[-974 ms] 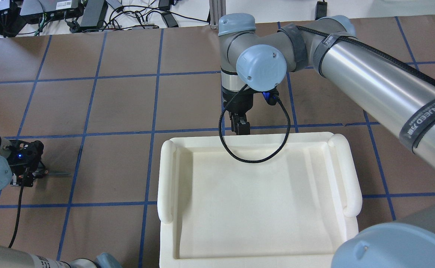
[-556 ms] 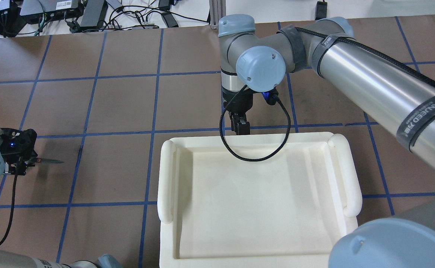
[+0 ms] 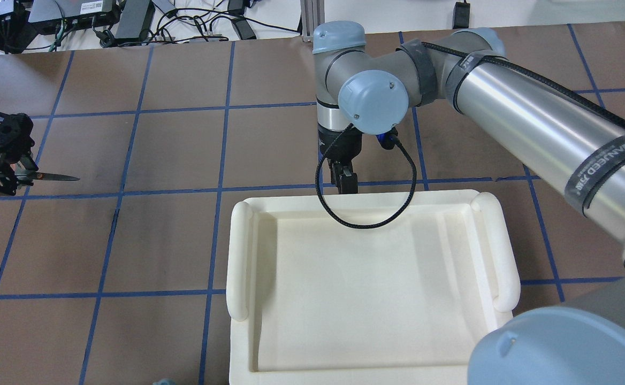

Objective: Place scissors in drawer with both arms

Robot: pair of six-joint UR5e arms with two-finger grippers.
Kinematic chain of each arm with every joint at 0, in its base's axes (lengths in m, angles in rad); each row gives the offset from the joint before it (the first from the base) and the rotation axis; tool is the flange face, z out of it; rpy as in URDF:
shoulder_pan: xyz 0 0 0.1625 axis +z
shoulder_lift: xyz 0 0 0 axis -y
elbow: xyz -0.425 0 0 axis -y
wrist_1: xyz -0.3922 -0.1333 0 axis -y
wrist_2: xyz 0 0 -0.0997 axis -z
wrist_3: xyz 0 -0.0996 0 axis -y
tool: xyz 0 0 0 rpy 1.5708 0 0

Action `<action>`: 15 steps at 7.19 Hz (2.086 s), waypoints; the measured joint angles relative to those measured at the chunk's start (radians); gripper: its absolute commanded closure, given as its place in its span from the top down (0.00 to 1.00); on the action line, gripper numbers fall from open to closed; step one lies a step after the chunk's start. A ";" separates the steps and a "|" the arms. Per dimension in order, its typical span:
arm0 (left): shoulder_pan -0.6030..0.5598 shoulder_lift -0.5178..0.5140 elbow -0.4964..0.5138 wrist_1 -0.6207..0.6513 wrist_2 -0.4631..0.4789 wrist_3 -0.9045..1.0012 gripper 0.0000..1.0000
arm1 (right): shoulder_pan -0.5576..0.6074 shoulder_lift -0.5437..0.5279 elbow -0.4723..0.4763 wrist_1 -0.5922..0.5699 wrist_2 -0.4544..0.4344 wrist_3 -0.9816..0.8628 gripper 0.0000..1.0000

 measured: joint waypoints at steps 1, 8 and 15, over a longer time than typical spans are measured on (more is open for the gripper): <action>-0.048 0.021 0.116 -0.172 -0.004 -0.074 0.08 | 0.000 0.001 -0.001 -0.024 -0.011 -0.004 1.00; -0.489 0.093 0.295 -0.437 -0.062 -0.662 0.00 | -0.015 0.025 -0.034 -0.131 -0.053 -0.086 1.00; -0.544 0.090 0.292 -0.427 -0.065 -0.709 0.00 | -0.035 0.088 -0.122 -0.144 -0.070 -0.151 1.00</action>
